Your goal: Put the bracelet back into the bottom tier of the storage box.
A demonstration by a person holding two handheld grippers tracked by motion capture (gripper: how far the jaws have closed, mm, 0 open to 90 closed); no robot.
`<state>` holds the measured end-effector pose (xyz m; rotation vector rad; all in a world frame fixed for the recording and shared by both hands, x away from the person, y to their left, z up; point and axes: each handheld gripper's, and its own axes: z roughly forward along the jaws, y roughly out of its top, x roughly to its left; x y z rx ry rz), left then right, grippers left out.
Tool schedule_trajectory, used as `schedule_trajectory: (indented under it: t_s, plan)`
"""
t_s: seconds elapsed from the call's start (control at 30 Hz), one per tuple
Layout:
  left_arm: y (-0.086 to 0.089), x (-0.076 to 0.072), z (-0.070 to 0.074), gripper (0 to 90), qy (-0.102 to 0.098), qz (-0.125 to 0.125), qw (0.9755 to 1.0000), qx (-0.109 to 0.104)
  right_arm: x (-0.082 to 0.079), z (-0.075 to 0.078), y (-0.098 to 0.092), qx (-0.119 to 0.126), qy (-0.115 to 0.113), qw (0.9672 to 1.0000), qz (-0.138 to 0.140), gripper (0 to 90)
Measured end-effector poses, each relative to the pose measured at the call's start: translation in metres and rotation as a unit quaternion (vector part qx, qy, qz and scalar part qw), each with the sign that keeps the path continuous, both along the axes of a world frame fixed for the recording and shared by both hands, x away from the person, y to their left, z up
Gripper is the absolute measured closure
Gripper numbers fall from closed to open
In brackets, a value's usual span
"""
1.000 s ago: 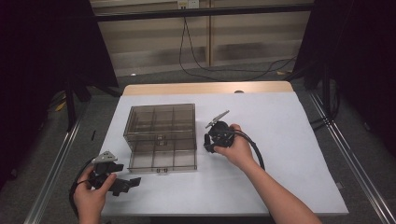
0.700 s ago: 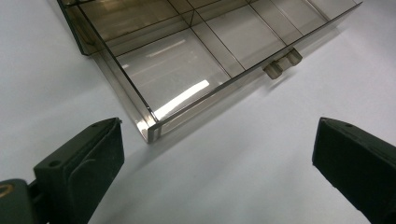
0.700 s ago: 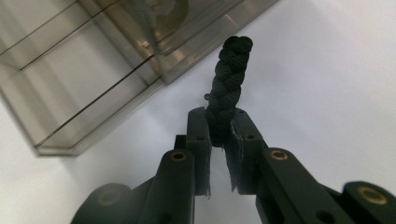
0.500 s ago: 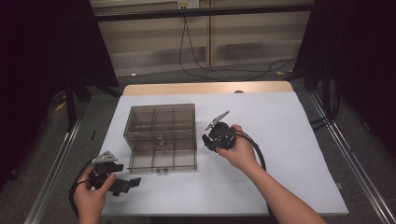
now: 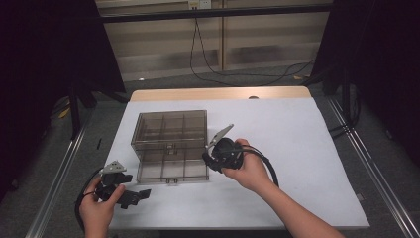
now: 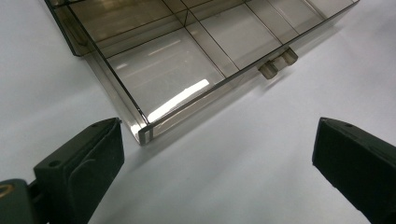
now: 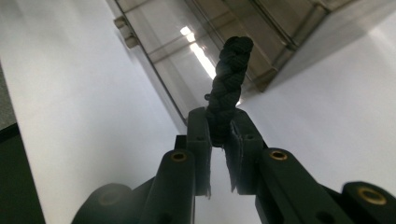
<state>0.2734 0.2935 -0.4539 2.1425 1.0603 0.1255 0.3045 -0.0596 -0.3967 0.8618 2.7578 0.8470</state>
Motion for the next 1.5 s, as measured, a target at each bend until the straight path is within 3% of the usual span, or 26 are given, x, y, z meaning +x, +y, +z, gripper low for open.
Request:
schedule_trajectory:
  t_s: [0.3,0.57,0.63,0.73,0.9,1.07,1.33,1.37,1.47,1.5]
  plan:
    - [0.001,0.001,-0.001,2.3,0.001,-0.003,1.0,0.003,0.003,-0.006,0.033,0.012,0.015,0.9994,0.027,80.4]
    - [0.001,0.0,0.0,2.3,0.0,-0.003,1.0,0.0,0.01,-0.023,0.058,-0.002,0.023,0.999,0.038,80.1]
    - [0.001,0.0,0.0,2.3,0.0,-0.003,1.0,-0.001,0.012,-0.024,0.059,0.005,0.028,0.9993,0.026,79.5]
    - [0.002,0.0,0.0,2.3,-0.002,-0.005,1.0,0.003,0.015,-0.027,0.058,-0.006,0.028,0.9995,0.014,69.8]
    - [0.001,0.0,0.0,2.3,-0.001,-0.004,1.0,0.0,0.018,-0.027,0.051,-0.006,0.015,0.9999,-0.004,69.5]
    - [0.0,0.0,0.0,2.3,0.0,-0.006,1.0,0.003,0.021,-0.025,0.05,0.012,0.014,0.9998,-0.006,68.9]
    - [0.001,0.001,0.0,2.3,0.0,-0.005,1.0,0.004,0.024,-0.02,0.068,0.015,-0.008,0.9999,0.003,64.5]
    - [0.001,0.001,0.0,2.3,-0.001,-0.004,1.0,0.003,0.025,-0.022,0.072,0.013,-0.007,0.9999,0.007,65.0]
    - [0.002,0.0,0.0,2.3,-0.001,-0.005,1.0,0.004,0.026,-0.025,0.074,-0.034,-0.034,0.9988,0.003,74.7]
    - [0.003,0.0,0.0,2.3,-0.001,-0.003,1.0,0.002,0.026,-0.027,0.073,-0.048,-0.034,0.9983,-0.001,76.0]
